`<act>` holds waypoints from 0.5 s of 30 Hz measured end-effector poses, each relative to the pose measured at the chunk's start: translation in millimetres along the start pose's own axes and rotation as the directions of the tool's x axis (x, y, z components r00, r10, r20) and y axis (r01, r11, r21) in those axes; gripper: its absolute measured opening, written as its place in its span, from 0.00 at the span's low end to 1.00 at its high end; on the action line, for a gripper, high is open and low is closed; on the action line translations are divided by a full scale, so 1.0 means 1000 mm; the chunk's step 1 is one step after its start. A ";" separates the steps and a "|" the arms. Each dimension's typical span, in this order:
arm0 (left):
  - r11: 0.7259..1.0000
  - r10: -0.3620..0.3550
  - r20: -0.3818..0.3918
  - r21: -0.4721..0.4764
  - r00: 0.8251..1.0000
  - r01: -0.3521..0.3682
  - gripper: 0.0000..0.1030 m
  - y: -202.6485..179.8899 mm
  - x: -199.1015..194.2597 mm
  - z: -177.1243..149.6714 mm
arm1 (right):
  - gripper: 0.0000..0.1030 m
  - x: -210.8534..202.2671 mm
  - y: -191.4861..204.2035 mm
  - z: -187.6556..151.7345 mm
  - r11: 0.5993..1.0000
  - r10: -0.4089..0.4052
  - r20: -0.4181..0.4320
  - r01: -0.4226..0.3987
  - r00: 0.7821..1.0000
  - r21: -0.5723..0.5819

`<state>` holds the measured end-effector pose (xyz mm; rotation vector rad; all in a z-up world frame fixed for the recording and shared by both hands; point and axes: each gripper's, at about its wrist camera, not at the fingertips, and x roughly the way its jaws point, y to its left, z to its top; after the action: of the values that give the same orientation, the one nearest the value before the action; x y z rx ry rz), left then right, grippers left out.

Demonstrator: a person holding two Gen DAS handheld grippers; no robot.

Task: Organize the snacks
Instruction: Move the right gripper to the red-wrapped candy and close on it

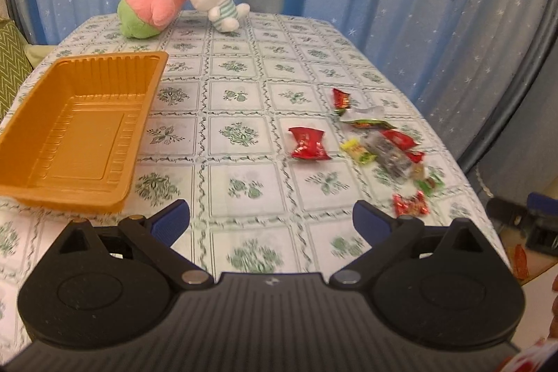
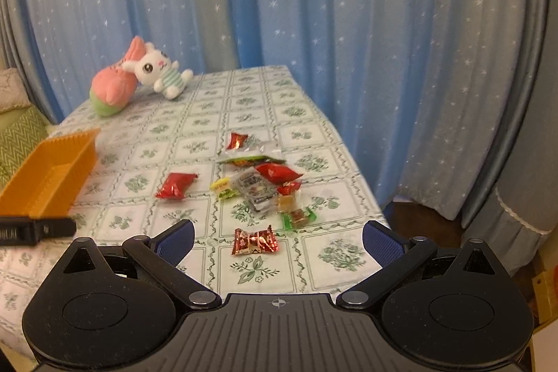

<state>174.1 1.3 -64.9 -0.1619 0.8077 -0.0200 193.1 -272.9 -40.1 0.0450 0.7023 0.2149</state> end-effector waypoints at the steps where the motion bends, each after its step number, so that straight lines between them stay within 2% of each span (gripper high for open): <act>1: 1.000 0.002 -0.004 0.001 1.000 -0.002 0.96 0.001 0.008 0.003 | 0.89 0.010 0.000 -0.003 1.000 0.010 -0.010 -0.010 1.000 -0.005; 2: 1.000 0.002 -0.007 0.000 1.000 -0.002 0.96 0.003 0.015 0.005 | 0.86 0.020 0.000 -0.005 1.000 0.019 -0.024 -0.020 1.000 -0.007; 9: 1.000 0.001 -0.031 0.026 1.000 0.000 0.96 0.005 0.059 0.013 | 0.82 0.085 0.006 -0.021 0.998 0.057 -0.064 -0.059 0.996 -0.034; 15: 1.000 -0.002 -0.045 0.019 0.999 0.003 0.96 0.006 0.085 0.016 | 0.65 0.126 0.012 -0.027 0.996 0.040 -0.093 -0.047 0.995 -0.076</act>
<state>244.3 2.3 -115.5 -0.1449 0.8522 -0.0335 266.6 -235.3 -139.3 -0.0246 0.7840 0.2873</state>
